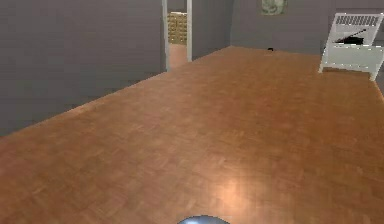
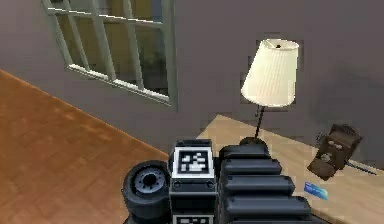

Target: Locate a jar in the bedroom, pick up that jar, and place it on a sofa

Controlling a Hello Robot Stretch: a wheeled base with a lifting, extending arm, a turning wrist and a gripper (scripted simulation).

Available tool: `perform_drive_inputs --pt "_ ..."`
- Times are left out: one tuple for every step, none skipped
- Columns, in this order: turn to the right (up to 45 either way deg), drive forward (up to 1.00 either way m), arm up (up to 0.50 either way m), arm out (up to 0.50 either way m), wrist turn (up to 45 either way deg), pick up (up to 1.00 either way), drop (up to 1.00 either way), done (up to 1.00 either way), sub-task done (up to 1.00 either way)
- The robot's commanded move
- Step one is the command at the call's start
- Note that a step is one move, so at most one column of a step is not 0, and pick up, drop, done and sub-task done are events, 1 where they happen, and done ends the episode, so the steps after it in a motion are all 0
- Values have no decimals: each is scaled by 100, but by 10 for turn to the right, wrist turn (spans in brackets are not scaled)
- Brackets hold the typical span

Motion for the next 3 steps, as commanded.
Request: perform_drive_inputs --pt "0 100 0 0 0 0 0 0 0" --pt "0 100 0 0 0 0 0 0 0" --pt "-30 0 0 0 0 0 0 0 0"
